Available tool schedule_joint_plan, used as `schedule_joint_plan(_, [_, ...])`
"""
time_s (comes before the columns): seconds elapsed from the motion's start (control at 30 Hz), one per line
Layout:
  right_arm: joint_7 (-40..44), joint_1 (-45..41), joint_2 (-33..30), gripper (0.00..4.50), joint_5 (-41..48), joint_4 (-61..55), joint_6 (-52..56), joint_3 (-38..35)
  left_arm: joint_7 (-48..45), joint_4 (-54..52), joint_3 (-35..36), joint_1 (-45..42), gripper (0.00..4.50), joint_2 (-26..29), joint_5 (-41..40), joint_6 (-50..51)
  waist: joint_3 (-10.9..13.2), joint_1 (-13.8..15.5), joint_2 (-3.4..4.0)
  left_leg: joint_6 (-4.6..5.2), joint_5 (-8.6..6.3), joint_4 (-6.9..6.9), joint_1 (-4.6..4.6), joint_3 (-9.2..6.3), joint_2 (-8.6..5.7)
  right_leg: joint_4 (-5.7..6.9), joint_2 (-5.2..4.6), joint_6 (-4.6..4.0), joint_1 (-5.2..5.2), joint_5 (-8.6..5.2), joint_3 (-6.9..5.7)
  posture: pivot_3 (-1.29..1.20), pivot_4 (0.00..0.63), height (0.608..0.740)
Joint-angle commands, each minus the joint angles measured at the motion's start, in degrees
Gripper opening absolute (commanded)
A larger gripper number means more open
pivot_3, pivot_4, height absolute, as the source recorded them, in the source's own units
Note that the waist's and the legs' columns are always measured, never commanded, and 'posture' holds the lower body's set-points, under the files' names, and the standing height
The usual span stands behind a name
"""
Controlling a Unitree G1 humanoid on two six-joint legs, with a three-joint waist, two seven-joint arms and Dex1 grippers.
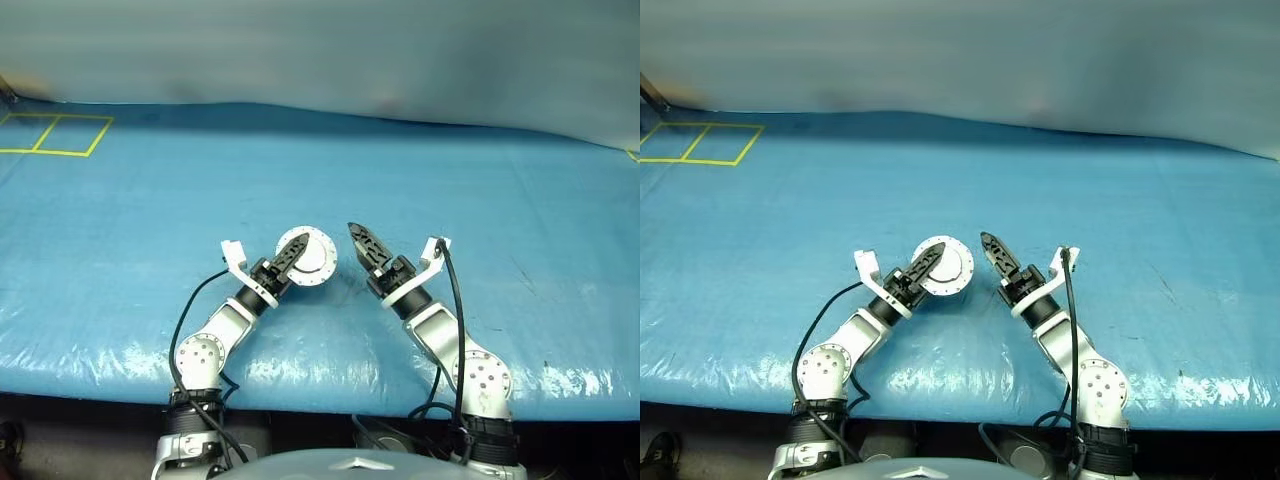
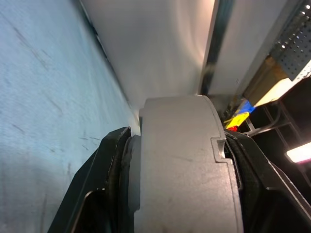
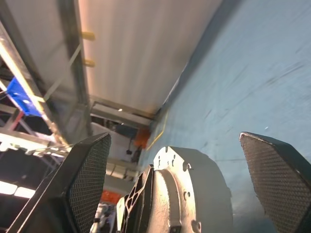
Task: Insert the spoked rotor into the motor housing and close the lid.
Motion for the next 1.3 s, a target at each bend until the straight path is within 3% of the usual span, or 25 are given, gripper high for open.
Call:
schedule_joint_plan(0.03, [-0.3, -0.7, -0.1, 4.44, -1.5, -1.2, -1.8, -1.4, 7.2, 2.1, 7.4, -6.6, 2.51, -3.4, 1.9, -11.5, 0.0, 0.1, -0.02, 0.01, 0.02, 0.02, -0.01, 0.0, 0.0, -0.01, 0.01, 0.01, 0.0, 0.03, 0.0, 0.0, 0.15, 0.74])
schedule_joint_plan(0.2, [0.0, -0.5, 0.0, 4.44, -3.0, -1.4, -1.9, -1.6, 14.2, 10.5, 13.7, -13.5, 2.51, -1.0, 7.1, -19.9, 0.0, 0.4, -0.03, 0.01, 0.01, -0.04, -0.02, 0.0, -0.01, -0.11, 0.01, 0.05, 0.04, 0.06, 0.02, 0.0, 0.15, 0.74])
schedule_joint_plan(0.43, [0.4, 0.0, 0.5, 4.44, -4.6, -2.1, -1.9, -1.3, 17.9, 19.9, 15.0, -19.8, 2.51, 3.0, 13.7, -22.5, 0.0, 0.7, -0.06, 0.0, 0.02, -0.02, -0.08, -0.09, -0.06, -0.11, 0.01, 0.35, 0.05, 0.22, -0.03, 0.0, 0.15, 0.74])
schedule_joint_plan(0.63, [0.4, 0.1, 0.4, 4.5, -5.4, -2.3, -1.6, -1.5, 26.3, 21.7, 15.9, -20.6, 4.33, 4.7, 23.7, -32.2, 0.0, 0.5, -0.04, 0.01, 0.06, 0.02, 0.01, -0.09, -0.06, -0.07, 0.01, 0.32, 0.12, 0.22, 0.0, 0.0, 0.15, 0.74])
schedule_joint_plan(0.83, [1.1, -0.2, -0.1, 4.5, -7.6, -1.6, -1.4, -0.6, 29.7, 14.9, 14.2, -16.4, 4.46, 6.8, 33.5, -41.0, 0.0, 0.6, -0.04, -0.01, 0.07, -0.06, 0.05, -0.09, -0.06, -0.08, 0.01, 0.36, 0.15, 0.25, 0.01, 0.0, 0.15, 0.74])
schedule_joint_plan(0.97, [2.8, -0.5, -1.3, 4.5, -13.4, -1.8, -3.7, 0.9, 25.1, 7.9, 9.3, -12.7, 4.46, 8.4, 39.0, -43.7, 0.0, 0.9, -0.05, -0.06, 0.1, -0.08, 0.04, -0.09, -0.06, -0.07, 0.01, 0.37, 0.15, 0.26, 0.0, 0.0, 0.15, 0.74])
schedule_joint_plan(1.17, [9.1, -0.3, -8.6, 4.5, -40.9, 1.0, -23.2, 8.4, 2.8, -2.2, -6.0, -6.5, 4.46, 12.8, 39.2, -41.0, 0.0, 1.0, -0.04, -0.2, 0.22, -0.06, 0.09, -0.08, -0.11, -0.1, -0.02, 0.28, 0.21, 0.22, 0.01, 0.0, 0.15, 0.74])
schedule_joint_plan(1.3, [11.3, -0.3, -13.6, 4.5, -51.6, 5.8, -30.8, 9.9, -6.7, -1.3, -16.1, -4.0, 4.46, 17.7, 45.5, -39.0, 0.0, 0.6, -0.01, -0.21, 0.24, -0.14, 0.34, -0.03, -0.1, -0.08, -0.02, 0.2, 0.36, 0.19, 0.06, 0.0, 0.15, 0.74])
